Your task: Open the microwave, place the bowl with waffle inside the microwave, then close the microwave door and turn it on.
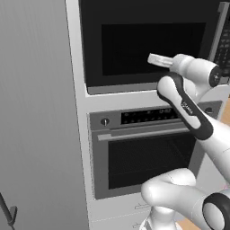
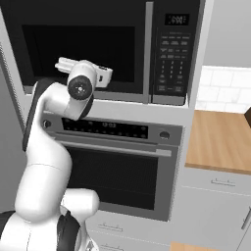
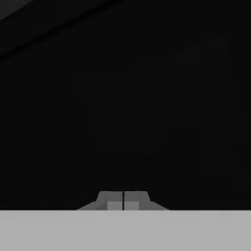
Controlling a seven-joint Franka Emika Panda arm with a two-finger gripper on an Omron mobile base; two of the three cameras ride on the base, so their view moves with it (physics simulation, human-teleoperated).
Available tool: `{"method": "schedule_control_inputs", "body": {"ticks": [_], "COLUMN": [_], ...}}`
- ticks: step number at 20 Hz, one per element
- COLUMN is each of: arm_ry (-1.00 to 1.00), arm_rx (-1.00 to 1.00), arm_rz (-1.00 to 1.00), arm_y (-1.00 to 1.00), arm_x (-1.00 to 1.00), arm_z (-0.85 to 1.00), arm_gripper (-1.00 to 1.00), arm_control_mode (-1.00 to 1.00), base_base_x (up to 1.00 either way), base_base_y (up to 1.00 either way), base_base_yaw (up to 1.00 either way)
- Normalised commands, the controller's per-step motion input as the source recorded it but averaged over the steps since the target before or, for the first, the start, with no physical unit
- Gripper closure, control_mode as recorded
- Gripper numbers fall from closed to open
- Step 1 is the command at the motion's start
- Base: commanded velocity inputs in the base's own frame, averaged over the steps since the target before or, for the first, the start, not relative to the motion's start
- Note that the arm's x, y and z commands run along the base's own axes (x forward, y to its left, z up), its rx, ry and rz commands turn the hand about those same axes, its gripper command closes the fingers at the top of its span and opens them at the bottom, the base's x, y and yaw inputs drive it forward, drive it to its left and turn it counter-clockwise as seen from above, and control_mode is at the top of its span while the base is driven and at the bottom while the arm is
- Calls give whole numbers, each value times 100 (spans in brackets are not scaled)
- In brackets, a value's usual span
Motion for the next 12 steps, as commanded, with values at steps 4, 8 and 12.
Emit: {"method": "schedule_control_inputs", "body": {"ticks": [4,8,12], "arm_ry": [8,19,23], "arm_rx": [20,21,21], "arm_rz": [-10,-28,-12], "arm_y": [0,-25,-62], "arm_x": [80,-5,-76], "arm_z": [28,67,85], "arm_gripper": [100,100,100], "arm_control_mode": [-100,-100,-100], "base_base_x": [0,0,0], "base_base_y": [0,0,0], "base_base_yaw": [0,0,0]}}
